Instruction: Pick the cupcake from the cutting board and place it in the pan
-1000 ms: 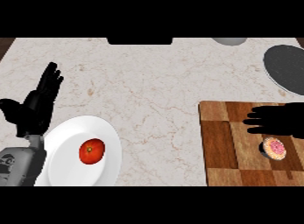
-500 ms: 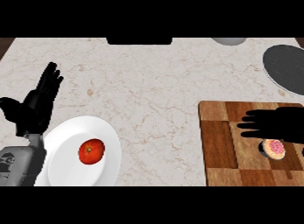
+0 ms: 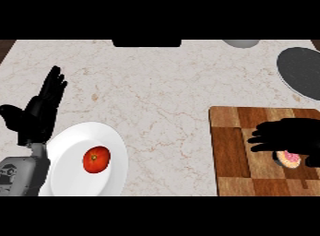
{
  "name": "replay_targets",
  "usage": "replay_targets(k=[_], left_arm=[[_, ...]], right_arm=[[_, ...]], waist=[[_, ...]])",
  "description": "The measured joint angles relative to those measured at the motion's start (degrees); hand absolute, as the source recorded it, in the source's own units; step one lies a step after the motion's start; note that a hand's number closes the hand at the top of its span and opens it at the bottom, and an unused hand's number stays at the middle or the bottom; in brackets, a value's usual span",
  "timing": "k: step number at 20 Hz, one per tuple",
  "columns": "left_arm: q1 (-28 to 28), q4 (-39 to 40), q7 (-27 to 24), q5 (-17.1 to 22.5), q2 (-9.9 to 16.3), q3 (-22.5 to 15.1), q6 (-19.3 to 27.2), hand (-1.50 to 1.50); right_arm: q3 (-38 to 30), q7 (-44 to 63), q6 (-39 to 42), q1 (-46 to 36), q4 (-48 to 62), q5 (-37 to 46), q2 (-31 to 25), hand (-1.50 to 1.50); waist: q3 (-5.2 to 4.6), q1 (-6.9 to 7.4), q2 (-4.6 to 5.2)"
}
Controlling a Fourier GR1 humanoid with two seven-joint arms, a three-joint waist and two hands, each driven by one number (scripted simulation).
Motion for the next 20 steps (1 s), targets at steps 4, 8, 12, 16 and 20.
replay_targets(k=[4,8,12,16,20], left_arm=[[0.3,0.9,-1.4,0.1,-0.3,0.3,-0.6,0.0],[-0.2,0.7,-0.7,-0.6,-0.6,0.4,-0.3,0.0],[0.7,-1.1,0.2,-1.1,-1.1,0.1,0.0,0.0],[0.6,-1.3,0.5,-0.8,-0.6,0.6,-0.2,0.0],[0.9,-1.1,0.5,-0.8,-0.4,0.9,-0.2,0.0]], right_arm=[[1.5,-2.5,-2.2,0.3,0.9,1.4,0.9,1.5],[1.1,-3.6,-3.4,0.5,1.1,2.6,2.1,1.5],[-0.1,-2.6,-2.9,0.8,1.8,2.1,2.9,1.5],[-6.5,12.6,4.1,0.0,6.8,-2.4,9.2,1.5],[-15.1,29.2,6.7,-0.9,11.5,-6.9,14.8,1.5]], waist=[[-0.03,0.15,0.02],[-0.14,0.13,-0.09],[-0.06,0.17,-0.05],[-0.32,-0.21,-0.04],[-0.53,-1.16,-0.18]])
